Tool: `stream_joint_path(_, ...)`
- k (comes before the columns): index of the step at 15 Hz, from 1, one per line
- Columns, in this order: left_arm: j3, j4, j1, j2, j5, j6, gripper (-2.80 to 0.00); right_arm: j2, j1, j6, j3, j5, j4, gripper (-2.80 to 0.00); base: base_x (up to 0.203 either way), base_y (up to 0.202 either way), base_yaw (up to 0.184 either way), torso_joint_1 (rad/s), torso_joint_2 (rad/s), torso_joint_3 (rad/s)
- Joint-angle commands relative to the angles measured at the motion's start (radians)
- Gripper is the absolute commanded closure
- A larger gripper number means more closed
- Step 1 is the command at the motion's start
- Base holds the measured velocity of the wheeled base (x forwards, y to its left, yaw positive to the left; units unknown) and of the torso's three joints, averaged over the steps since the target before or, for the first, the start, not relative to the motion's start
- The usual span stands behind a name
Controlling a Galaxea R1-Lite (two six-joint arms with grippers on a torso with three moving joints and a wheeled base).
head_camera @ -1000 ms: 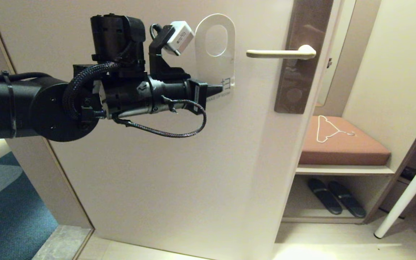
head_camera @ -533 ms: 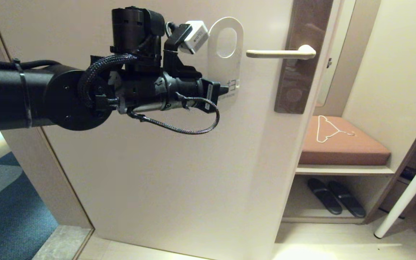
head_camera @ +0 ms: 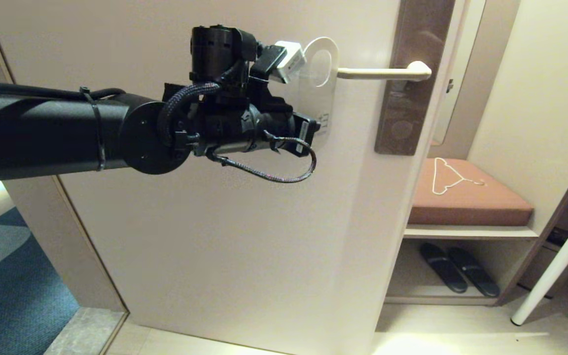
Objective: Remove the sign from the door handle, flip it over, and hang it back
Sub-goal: Hang the sign back with the other side facing out
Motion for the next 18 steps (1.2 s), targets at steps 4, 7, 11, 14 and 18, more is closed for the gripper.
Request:
stream_joint_path(4,-0.075,0.029,-0.009,0.05,-0.001,0.002,0.0,0.0,0.0,0.0,0.0,0.0,0.0,0.0,0.0,0.0,0.0,0.0,0.0,0.0)
stream_joint_path(7,-0.112,0.046,-0.022,0.066,-0.001,0.003,0.0,0.0,-0.001,-0.001,0.0,0.0,0.0,0.0,0.0,0.0,0.0,0.0,0.0,0.0)
stream_joint_path(11,-0.153,0.073,-0.025,0.087,-0.001,0.003,0.0,0.0,-0.001,-0.001,-0.001,0.0,0.001,0.0,0.0,0.0,0.0,0.0,0.0,0.0)
stream_joint_path(14,-0.166,0.075,-0.038,0.101,-0.001,0.003,0.0,0.0,0.0,-0.001,-0.001,0.0,0.0,0.0,0.0,0.0,0.0,0.0,0.0,0.0)
stream_joint_path(18,-0.175,0.075,-0.049,0.109,-0.001,0.003,0.0,0.0,0.0,0.0,0.0,0.0,0.0,0.0,0.0,0.0,0.0,0.0,0.0,0.0)
